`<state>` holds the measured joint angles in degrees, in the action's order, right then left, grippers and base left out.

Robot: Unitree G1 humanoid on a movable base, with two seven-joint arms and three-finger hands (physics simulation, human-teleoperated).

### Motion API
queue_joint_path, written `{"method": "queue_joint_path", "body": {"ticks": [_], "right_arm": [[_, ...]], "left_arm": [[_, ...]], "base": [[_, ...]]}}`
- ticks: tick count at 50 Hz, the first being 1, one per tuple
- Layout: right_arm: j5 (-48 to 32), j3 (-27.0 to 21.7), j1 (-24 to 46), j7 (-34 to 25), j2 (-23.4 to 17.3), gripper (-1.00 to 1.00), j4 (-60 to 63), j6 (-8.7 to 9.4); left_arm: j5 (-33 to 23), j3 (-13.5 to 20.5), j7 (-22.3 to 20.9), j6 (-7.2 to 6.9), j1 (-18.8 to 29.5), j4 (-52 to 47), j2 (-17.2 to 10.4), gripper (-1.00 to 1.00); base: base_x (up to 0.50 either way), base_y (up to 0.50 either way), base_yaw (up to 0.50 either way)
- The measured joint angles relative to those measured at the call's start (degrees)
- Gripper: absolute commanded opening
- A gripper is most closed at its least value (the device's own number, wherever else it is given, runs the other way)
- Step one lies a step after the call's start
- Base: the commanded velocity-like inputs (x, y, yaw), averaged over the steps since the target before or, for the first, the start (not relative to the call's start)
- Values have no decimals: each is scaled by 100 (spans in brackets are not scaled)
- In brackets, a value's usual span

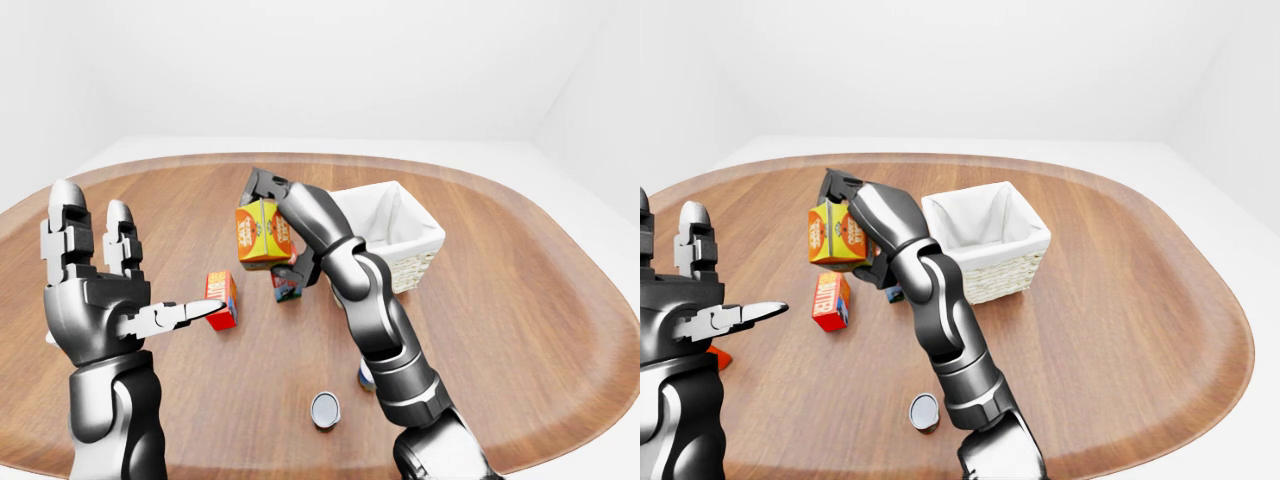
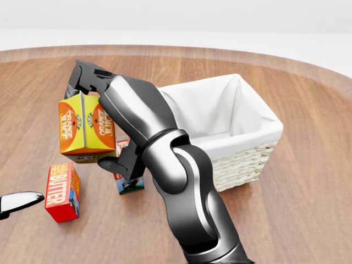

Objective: Pick up the orange juice, and put it in the basket.

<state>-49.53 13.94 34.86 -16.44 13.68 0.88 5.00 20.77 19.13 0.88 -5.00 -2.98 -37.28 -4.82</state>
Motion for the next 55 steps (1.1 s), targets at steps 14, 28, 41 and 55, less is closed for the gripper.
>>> {"method": "queue_joint_path", "body": {"ticks": [14, 28, 41, 55], "right_arm": [[553, -384, 1008, 308, -293, -100, -670, 0], [1169, -689, 2031, 676, -645, -100, -1508, 0], [1690, -948, 2828, 1007, -1093, -100, -2426, 0], [2114, -1166, 3564, 1455, -1565, -100, -3800, 0]], "left_arm": [[-1, -1, 2, 0, -1, -2, 1, 100], [-2, -2, 2, 0, -1, -2, 1, 100], [-23, -14, 3, 0, -17, -14, 9, 100], [-17, -2, -2, 0, -16, -15, 8, 100]], "base": [[0, 0, 0], [0, 0, 0], [0, 0, 0], [0, 0, 0]]}}
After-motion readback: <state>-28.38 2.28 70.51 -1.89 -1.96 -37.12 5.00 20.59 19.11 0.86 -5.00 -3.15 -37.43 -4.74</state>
